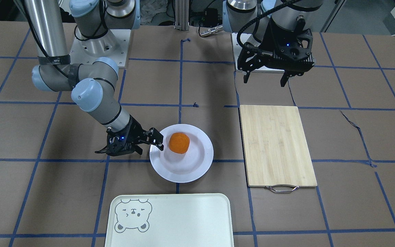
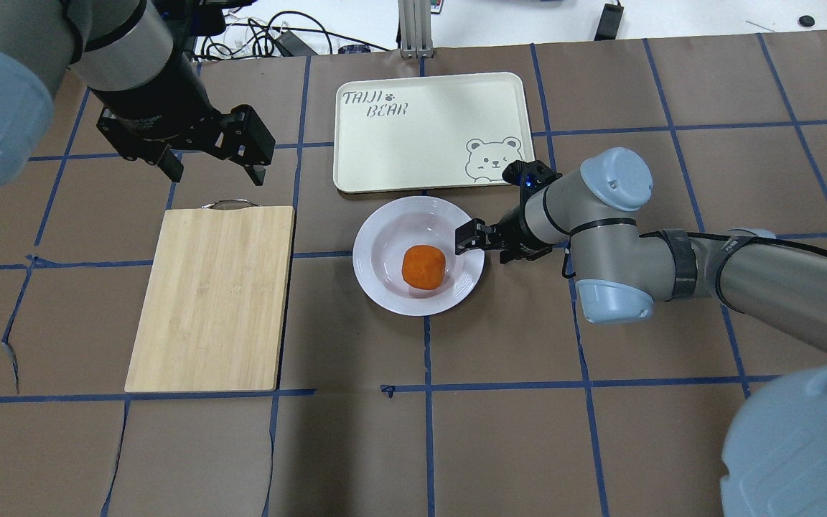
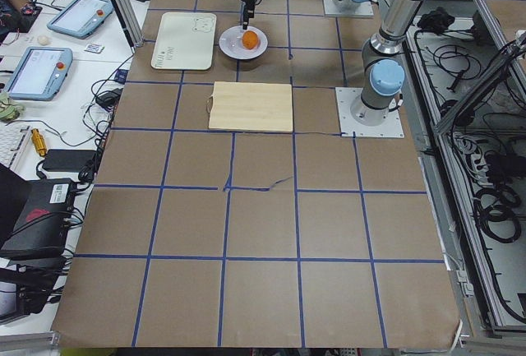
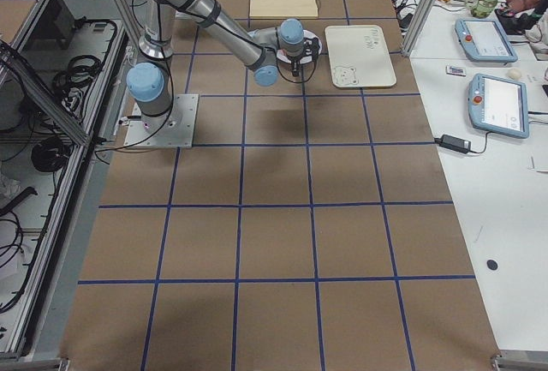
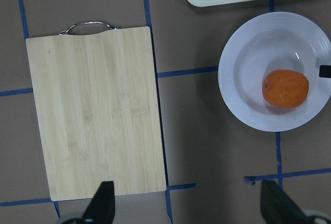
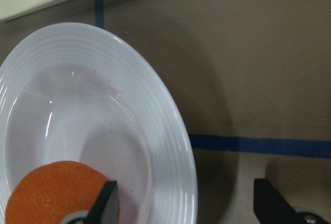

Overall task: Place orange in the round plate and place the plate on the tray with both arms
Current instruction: 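Grip the rim of the white plate with the right gripper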

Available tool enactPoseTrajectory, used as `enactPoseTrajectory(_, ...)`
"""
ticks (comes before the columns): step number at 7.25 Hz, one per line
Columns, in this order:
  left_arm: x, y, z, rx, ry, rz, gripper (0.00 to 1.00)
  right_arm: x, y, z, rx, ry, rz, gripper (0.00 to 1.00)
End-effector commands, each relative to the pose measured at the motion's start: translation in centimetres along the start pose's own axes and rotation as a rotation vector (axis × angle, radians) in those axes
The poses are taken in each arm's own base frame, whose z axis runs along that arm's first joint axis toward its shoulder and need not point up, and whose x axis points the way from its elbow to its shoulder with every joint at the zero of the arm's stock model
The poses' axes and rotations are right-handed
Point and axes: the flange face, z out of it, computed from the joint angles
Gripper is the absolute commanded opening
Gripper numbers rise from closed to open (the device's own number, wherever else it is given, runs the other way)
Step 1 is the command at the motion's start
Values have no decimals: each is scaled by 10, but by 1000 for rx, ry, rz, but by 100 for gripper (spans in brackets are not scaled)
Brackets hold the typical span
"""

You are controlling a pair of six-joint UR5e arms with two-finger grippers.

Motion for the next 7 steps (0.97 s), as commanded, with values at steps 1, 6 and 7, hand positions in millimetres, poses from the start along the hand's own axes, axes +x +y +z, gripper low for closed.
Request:
enactPoseTrajectory(1,0,0,-1,1,-3,0,100,-7,1,3,1,-5,-14,70)
enactPoseTrajectory(6,-1,0,-1,2,-3,-2,100,-14,8,12,-23,-5,-23,62)
enactPoseTrajectory(7,-1,0,-1,2,-6,0,100,-13,8,13,-27,-3,-21,62)
